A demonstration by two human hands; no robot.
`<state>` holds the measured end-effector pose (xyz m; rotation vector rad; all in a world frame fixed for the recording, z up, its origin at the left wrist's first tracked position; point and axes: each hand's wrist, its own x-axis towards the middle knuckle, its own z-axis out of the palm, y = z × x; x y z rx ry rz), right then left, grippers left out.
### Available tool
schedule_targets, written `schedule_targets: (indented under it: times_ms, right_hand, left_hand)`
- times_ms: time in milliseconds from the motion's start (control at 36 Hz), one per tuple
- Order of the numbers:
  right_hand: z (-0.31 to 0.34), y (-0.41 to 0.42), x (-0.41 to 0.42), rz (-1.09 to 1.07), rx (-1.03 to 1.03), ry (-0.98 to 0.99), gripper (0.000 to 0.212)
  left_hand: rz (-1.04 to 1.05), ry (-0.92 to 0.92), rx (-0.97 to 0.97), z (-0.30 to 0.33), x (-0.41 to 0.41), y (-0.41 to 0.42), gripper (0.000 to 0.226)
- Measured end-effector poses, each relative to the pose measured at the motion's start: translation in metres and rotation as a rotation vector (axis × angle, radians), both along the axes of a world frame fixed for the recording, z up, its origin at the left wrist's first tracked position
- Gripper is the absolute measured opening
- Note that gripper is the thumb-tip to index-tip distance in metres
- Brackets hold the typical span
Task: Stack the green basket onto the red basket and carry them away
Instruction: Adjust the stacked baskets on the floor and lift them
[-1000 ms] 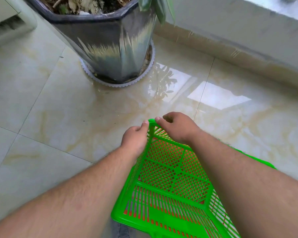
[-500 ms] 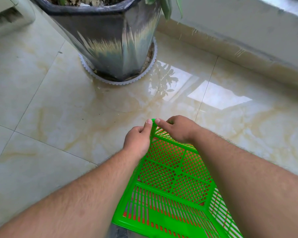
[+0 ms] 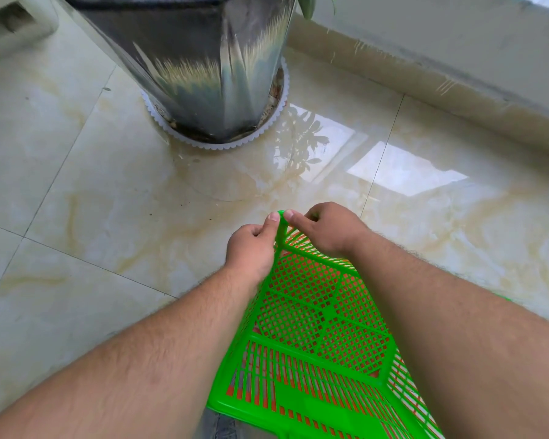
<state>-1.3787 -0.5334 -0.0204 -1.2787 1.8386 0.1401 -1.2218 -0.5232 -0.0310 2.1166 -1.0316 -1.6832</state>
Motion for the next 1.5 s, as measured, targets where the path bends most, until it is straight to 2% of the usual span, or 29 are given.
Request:
schedule_targets:
  times_ms: [111, 306, 444, 611, 722, 833, 917, 1000, 1167, 1333, 1500]
  right_hand:
    - [-0.001, 0.001, 0.001, -0.009, -0.016, 0.016, 0.072]
    - [0.001, 0.002, 0.001, -0.022, 0.006, 0.028, 0.070]
    - [0.005, 0.003, 0.002, -0.008, 0.029, 0.040, 0.072]
    - [0.015, 0.008, 0.004, -0.035, 0.049, 0.059, 0.077]
    - [0.027, 0.016, 0.006, -0.092, -0.001, 0.075, 0.086]
    - [0.043, 0.028, 0.009, -0.175, -0.154, 0.049, 0.081]
    - [0.058, 0.046, 0.020, -0.269, -0.258, -0.028, 0.071]
    - [0.074, 0.078, 0.040, -0.407, -0.273, -0.172, 0.059]
    - [0.095, 0.149, 0.079, -0.591, -0.180, -0.417, 0.035]
    - [0.107, 0.209, 0.112, -0.769, -0.089, -0.521, 0.032]
    - [0.098, 0.257, 0.151, -0.947, 0.032, -0.576, 0.055]
  left_hand:
    - [0.016, 0.000, -0.007, -0.004, -0.001, 0.001, 0.045]
    - [0.030, -0.011, -0.006, -0.006, 0.002, 0.002, 0.057]
    - [-0.046, -0.009, 0.029, 0.004, 0.004, 0.001, 0.045]
    - [-0.046, 0.012, 0.070, 0.013, 0.009, 0.004, 0.059]
    - [-0.039, 0.033, 0.065, 0.014, 0.018, 0.010, 0.081]
    - [-0.063, -0.007, 0.048, 0.031, 0.030, 0.018, 0.077]
    - [-0.076, -0.058, 0.024, 0.041, 0.044, 0.026, 0.060]
    - [-0.130, -0.094, 0.012, 0.054, 0.061, 0.045, 0.043]
    - [-0.157, -0.127, 0.029, 0.082, 0.089, 0.089, 0.042]
    - [-0.147, -0.128, 0.053, 0.100, 0.110, 0.135, 0.037]
    - [-0.181, -0.123, 0.054, 0.101, 0.126, 0.163, 0.046]
